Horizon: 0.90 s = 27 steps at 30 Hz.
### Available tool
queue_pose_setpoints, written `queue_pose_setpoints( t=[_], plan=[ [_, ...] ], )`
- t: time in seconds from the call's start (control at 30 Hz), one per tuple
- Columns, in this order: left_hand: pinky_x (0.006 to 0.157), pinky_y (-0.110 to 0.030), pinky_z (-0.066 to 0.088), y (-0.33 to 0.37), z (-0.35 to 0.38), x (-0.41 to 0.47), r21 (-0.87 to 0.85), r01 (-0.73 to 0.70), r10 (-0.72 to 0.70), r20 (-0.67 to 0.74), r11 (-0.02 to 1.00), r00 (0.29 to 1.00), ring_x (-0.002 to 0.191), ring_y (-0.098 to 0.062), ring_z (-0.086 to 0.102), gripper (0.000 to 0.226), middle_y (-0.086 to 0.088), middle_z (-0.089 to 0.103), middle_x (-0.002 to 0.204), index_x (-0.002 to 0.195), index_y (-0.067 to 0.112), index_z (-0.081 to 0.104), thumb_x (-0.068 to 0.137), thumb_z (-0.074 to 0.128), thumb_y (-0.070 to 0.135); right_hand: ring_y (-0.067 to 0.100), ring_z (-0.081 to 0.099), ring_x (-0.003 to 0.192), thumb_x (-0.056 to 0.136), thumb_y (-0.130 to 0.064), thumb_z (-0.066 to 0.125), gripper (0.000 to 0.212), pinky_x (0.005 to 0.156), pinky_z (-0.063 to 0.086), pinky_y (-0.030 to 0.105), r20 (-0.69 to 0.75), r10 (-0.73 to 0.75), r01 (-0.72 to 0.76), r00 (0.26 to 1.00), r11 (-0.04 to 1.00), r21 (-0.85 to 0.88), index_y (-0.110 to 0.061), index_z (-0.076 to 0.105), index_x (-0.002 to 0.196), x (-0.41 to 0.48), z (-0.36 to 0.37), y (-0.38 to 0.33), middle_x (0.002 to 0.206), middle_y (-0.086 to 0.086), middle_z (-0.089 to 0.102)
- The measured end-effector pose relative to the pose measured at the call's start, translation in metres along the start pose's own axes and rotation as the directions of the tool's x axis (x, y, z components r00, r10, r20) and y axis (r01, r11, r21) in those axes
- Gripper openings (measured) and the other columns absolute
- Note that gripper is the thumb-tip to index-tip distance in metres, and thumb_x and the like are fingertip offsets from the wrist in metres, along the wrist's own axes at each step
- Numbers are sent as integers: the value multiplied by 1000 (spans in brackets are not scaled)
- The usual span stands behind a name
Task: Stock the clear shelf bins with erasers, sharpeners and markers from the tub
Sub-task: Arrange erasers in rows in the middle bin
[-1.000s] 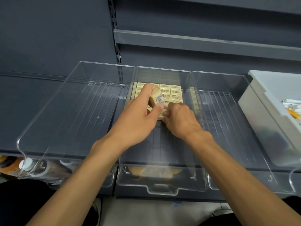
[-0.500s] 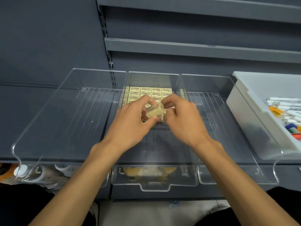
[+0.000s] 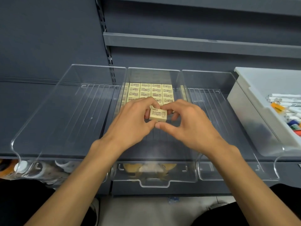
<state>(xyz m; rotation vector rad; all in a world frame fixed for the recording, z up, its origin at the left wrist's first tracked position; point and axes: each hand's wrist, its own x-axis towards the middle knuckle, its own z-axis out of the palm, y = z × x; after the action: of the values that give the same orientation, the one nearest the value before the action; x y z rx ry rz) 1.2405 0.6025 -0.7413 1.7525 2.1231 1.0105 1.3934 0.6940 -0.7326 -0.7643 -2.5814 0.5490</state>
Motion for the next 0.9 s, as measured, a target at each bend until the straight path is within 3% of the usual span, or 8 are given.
queue_pose_setpoints(
  t=[0.2, 0.3, 0.4, 0.53, 0.7, 0.8, 0.9],
  plan=[
    [70, -32, 51, 1, 2, 1, 14, -4, 3, 78, 1000, 997, 70, -3, 52, 26, 10, 55, 74, 107, 31, 61, 85, 74, 30, 9, 62, 85, 82, -47, 70, 31, 87, 49, 33, 74, 22, -18, 997, 998, -54, -28, 67, 106, 6, -9, 6, 90, -13, 66],
    [65, -25, 49, 1, 0, 2, -6, 81, -80, 116, 997, 990, 65, 0, 54, 27, 11, 62, 74, 109, 36, 60, 86, 74, 30, 12, 61, 90, 80, -47, 71, 28, 94, 36, 33, 91, 47, -31, 995, 986, -164, -28, 66, 100, 10, -17, 13, 89, -13, 67],
    [60, -30, 55, 3, -1, 2, -14, 131, -128, 136, 991, 982, 58, -4, 60, 4, 7, 67, 66, 99, 32, 63, 95, 62, 31, 16, 57, 97, 82, -45, 69, 28, 88, 24, 31, 60, 57, -34, 997, 943, -332, -28, 65, 104, 16, -18, 16, 96, -10, 68],
    [56, -42, 57, 8, -2, 1, -26, 152, -147, 137, 988, 980, 56, -17, 61, 28, 1, 65, 62, 83, 21, 63, 101, 44, 31, 19, 47, 101, 84, -48, 63, 32, 78, 14, 31, 50, 33, 2, 998, 817, -576, -26, 66, 106, 29, -4, 8, 101, -5, 67],
    [54, -26, 40, 8, -4, 2, -9, 142, -141, 105, 990, 985, 53, -12, 49, 39, 5, 52, 54, 76, 11, 63, 102, 40, 29, 22, 44, 105, 82, -53, 62, 37, 89, 20, 36, 86, 128, -37, 988, 740, -671, -25, 69, 105, 38, 0, 10, 108, -1, 62],
    [56, -28, 41, 7, -2, 3, 22, 121, -123, 153, 992, 981, 56, -10, 50, 36, 7, 53, 56, 74, 12, 62, 101, 43, 25, 23, 40, 108, 84, -56, 58, 38, 92, 21, 38, 81, 183, -71, 980, 693, -718, -25, 67, 103, 38, 9, 9, 99, -3, 60],
    [57, -22, 40, 5, -1, 4, 39, 95, -100, 165, 995, 981, 60, -7, 52, 32, 10, 54, 60, 78, 17, 66, 102, 47, 27, 24, 38, 110, 89, -47, 54, 25, 93, 24, 39, 72, 232, -99, 970, 648, -755, -27, 64, 99, 43, 17, 9, 84, -4, 52]
  ],
)
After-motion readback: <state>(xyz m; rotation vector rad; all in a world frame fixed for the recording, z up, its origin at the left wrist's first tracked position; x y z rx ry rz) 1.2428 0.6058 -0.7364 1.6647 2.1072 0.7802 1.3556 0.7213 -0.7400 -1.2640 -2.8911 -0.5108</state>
